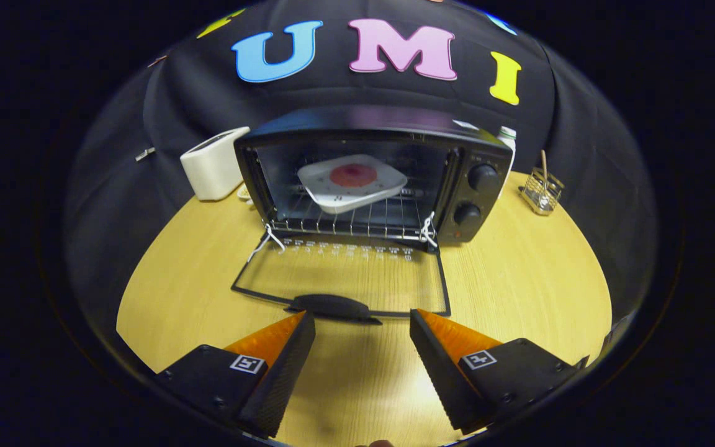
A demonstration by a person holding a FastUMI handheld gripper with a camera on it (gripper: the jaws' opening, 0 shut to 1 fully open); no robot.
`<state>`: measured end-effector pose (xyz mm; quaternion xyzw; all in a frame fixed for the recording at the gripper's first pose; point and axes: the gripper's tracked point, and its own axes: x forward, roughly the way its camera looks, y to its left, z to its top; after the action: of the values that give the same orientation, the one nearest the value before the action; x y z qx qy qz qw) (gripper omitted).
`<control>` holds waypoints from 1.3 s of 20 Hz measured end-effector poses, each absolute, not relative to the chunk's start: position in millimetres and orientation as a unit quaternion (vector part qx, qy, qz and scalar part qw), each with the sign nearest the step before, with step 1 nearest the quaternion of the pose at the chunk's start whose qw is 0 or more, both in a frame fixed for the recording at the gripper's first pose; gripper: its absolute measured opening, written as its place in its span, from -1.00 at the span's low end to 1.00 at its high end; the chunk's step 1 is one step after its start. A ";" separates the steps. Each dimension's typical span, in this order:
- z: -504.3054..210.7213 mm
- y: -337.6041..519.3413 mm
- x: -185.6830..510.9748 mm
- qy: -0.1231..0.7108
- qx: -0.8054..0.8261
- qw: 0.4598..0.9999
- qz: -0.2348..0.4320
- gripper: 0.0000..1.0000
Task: Open the toaster oven, put the food inside, and close the toaster oven door.
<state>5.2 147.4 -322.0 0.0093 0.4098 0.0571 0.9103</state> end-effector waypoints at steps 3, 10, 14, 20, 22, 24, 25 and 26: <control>-346.7 145.8 -4.4 0.440 0.004 0.897 0.046 0.98; -389.7 157.3 -3.0 0.483 -0.005 0.875 0.042 0.98; -389.6 164.5 15.0 0.488 0.021 0.872 0.029 0.98; -386.1 167.2 16.7 0.502 0.028 0.864 0.025 0.99; -372.8 167.8 16.8 0.489 0.023 0.871 0.036 0.99; -353.7 168.3 18.3 0.470 0.003 0.881 0.058 0.99; -343.6 168.7 18.7 0.460 -0.001 0.885 0.066 0.99; -333.4 169.5 20.5 0.450 0.000 0.890 0.071 0.99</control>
<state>20.5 169.5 -333.4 0.0000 0.4496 0.0713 0.8904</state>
